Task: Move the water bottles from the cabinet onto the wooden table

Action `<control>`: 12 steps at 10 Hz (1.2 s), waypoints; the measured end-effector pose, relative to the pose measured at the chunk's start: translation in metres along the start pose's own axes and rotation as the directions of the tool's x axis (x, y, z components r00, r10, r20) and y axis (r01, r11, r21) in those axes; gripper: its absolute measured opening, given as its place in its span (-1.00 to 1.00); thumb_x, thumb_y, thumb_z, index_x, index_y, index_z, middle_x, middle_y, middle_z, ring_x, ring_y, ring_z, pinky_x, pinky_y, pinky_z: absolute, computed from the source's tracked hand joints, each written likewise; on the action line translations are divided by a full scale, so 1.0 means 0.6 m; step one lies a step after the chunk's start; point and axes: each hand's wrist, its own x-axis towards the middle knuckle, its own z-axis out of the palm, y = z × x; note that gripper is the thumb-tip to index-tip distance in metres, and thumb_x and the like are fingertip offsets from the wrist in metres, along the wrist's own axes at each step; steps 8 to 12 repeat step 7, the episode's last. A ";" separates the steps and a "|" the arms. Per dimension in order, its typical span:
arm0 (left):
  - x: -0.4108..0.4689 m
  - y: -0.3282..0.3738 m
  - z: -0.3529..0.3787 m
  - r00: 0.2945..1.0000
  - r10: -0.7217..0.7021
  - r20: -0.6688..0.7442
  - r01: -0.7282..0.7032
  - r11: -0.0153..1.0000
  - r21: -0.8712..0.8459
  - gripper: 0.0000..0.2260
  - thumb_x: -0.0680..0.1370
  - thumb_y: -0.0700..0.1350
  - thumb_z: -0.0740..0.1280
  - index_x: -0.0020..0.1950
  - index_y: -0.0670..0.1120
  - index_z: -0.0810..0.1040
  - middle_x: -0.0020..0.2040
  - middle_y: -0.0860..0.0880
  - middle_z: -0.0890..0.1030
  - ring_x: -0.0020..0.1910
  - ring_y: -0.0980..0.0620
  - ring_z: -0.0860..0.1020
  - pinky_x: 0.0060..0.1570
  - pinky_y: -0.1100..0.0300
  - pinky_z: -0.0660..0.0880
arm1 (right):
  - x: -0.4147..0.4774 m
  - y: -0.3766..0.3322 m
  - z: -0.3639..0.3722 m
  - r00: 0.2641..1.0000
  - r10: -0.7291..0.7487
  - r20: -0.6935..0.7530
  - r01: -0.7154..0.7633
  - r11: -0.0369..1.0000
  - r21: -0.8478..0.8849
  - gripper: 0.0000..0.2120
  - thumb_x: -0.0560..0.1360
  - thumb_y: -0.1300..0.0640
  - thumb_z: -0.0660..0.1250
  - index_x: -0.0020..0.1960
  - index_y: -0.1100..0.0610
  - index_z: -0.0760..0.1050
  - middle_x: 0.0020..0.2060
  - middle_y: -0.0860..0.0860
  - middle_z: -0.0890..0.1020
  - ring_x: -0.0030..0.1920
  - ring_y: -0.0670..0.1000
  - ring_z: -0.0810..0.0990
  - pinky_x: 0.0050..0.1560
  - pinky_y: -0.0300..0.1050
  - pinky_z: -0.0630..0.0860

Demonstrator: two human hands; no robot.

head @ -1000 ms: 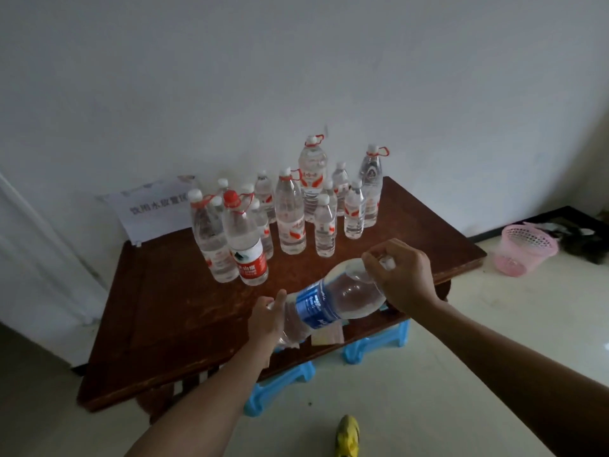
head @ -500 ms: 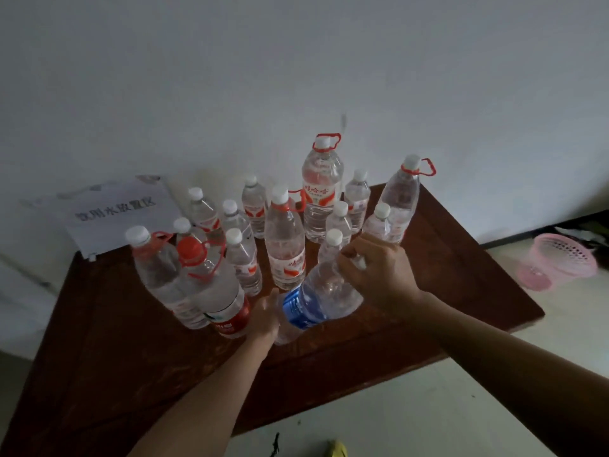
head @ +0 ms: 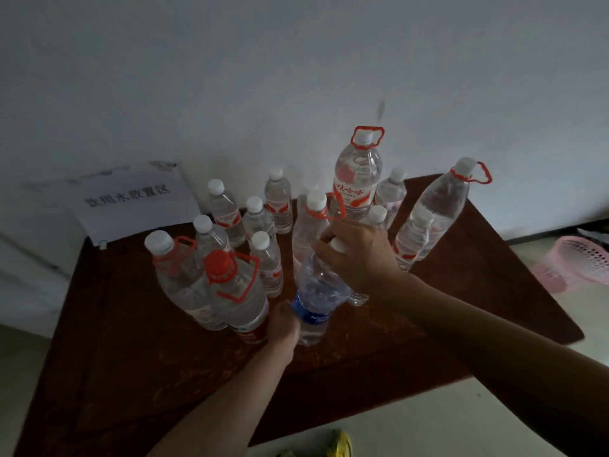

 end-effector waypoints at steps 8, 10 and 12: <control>-0.088 0.029 -0.182 0.872 0.286 0.397 -0.455 0.770 0.446 -0.74 0.50 0.09 0.29 -0.21 -0.08 0.56 -0.29 -0.04 0.54 -0.27 0.02 0.52 -0.19 0.07 0.43 | -0.024 -0.043 0.001 0.941 0.031 0.337 -0.061 0.995 0.080 -0.56 0.44 -0.36 0.22 0.14 -0.08 0.45 0.03 -0.14 0.53 -0.03 -0.09 0.53 -0.03 -0.02 0.54; -0.088 0.029 -0.182 0.872 0.286 0.397 -0.455 0.770 0.446 -0.74 0.50 0.09 0.29 -0.21 -0.08 0.56 -0.29 -0.04 0.54 -0.27 0.02 0.52 -0.19 0.07 0.43 | -0.024 -0.043 0.001 0.941 0.031 0.337 -0.061 0.995 0.080 -0.56 0.44 -0.36 0.22 0.14 -0.08 0.45 0.03 -0.14 0.53 -0.03 -0.09 0.53 -0.03 -0.02 0.54; -0.088 0.029 -0.182 0.872 0.286 0.397 -0.455 0.770 0.446 -0.74 0.50 0.09 0.29 -0.21 -0.08 0.56 -0.29 -0.04 0.54 -0.27 0.02 0.52 -0.19 0.07 0.43 | -0.024 -0.043 0.001 0.941 0.031 0.337 -0.061 0.995 0.080 -0.56 0.44 -0.36 0.22 0.14 -0.08 0.45 0.03 -0.14 0.53 -0.03 -0.09 0.53 -0.03 -0.02 0.54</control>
